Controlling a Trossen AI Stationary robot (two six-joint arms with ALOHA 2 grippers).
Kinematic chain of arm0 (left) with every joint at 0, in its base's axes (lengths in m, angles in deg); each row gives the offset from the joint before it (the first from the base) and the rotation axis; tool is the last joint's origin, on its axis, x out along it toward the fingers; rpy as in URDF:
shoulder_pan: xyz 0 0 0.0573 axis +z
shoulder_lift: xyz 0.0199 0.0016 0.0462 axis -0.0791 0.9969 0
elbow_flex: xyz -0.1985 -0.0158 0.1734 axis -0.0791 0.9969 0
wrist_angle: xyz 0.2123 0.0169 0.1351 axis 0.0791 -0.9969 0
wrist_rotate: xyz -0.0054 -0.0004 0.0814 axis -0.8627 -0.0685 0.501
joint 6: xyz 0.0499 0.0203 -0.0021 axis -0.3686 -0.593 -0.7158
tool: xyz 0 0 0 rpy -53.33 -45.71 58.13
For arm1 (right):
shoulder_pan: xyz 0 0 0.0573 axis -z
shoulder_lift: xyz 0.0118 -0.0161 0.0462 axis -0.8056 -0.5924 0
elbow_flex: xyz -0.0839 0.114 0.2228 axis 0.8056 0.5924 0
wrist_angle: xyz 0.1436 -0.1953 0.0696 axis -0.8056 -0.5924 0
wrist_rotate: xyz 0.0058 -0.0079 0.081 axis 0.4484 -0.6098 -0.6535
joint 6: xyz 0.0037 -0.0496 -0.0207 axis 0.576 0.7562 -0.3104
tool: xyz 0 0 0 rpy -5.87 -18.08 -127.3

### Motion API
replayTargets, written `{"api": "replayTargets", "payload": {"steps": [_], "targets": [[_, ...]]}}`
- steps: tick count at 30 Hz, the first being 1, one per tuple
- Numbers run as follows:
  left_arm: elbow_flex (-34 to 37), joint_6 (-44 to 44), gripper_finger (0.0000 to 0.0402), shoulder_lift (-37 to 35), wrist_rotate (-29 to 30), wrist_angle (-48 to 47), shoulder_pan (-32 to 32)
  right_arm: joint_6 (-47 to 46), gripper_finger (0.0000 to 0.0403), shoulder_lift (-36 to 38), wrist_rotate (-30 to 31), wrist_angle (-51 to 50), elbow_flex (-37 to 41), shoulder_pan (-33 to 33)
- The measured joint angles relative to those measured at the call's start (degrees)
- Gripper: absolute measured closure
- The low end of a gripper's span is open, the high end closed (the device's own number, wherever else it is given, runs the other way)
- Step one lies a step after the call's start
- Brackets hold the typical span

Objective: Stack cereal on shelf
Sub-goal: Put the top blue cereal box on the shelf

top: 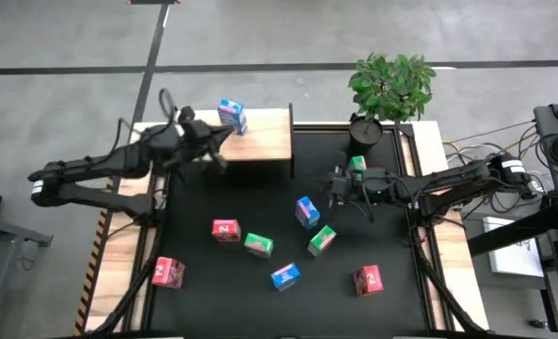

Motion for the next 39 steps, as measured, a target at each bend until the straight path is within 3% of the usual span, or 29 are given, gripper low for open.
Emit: {"api": "replayTargets", "payload": {"steps": [13,22,39], "targets": [[-3.4,-1.6,0.0402,14.0,-1.6,-1.2,17.3,4.1,0.0394,0.3,0.2,0.1,0.0,0.2],[-6.4,-1.4,0.0402,18.7,-1.3,-1.9,19.2,4.6,0.0394,0.3,0.6,0.0,0.0,0.5],[-6.6,3.1,0.0402,19.2,11.4,-8.1,19.7,4.1,0.0394,0.2,0.6,0.0,0.1,0.5]]}}
